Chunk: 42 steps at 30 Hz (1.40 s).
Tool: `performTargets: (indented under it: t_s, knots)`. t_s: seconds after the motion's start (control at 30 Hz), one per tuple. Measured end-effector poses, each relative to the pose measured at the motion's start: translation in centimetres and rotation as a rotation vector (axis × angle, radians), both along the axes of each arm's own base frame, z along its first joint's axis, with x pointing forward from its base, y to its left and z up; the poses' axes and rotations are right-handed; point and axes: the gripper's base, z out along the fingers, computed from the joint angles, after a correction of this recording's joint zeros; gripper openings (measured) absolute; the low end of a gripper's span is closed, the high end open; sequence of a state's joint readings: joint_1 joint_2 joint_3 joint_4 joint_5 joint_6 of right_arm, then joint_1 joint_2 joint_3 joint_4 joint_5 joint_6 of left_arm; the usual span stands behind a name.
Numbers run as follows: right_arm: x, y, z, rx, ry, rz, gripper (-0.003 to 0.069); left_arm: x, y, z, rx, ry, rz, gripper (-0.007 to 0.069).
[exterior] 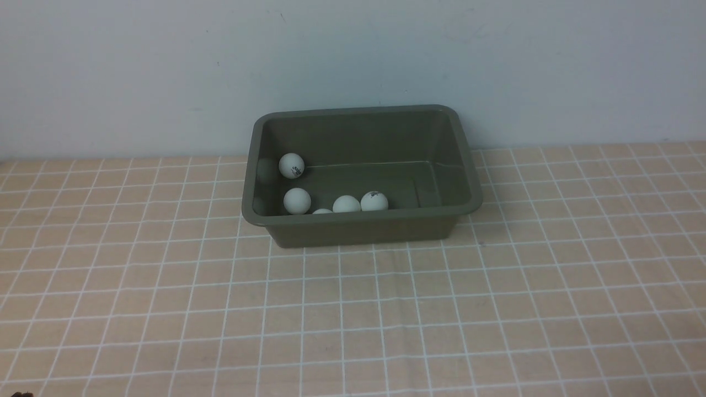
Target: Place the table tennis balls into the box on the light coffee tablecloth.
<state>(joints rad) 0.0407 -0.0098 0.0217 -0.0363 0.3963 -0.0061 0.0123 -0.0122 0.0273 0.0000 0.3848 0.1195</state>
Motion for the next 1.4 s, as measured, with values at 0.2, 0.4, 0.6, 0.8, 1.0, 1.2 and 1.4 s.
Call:
performTargets:
  t_s: [0.2,0.4,0.6,0.8,1.0,1.2,1.4]
  knots:
    - [0.0,0.0,0.0,0.0,0.0,0.0,0.0178,0.0,0.0,0.0,0.0,0.0,0.0,-0.0068]
    - [0.0,0.0,0.0,0.0,0.0,0.0,0.0178,0.0,0.0,0.0,-0.002,0.0,0.001,-0.0068]
    - [0.0,0.0,0.0,0.0,0.0,0.0,0.0178,0.0,0.0,0.0,-0.003,0.0,0.001,-0.0068]
    - [0.0,0.0,0.0,0.0,0.0,0.0,0.0178,0.0,0.0,0.0,-0.003,0.0,0.001,-0.0068]
    - [0.0,0.0,0.0,0.0,0.0,0.0,0.0178,0.0,0.05,0.0,-0.003,0.0,0.01,-0.0068]
    - [0.0,0.0,0.0,0.0,0.0,0.0,0.0178,0.0,0.11,0.0,-0.003,0.0,0.022,-0.0068]
    - [0.0,0.0,0.0,0.0,0.0,0.0,0.0178,0.0,0.11,0.0,-0.003,0.0,0.022,-0.0068]
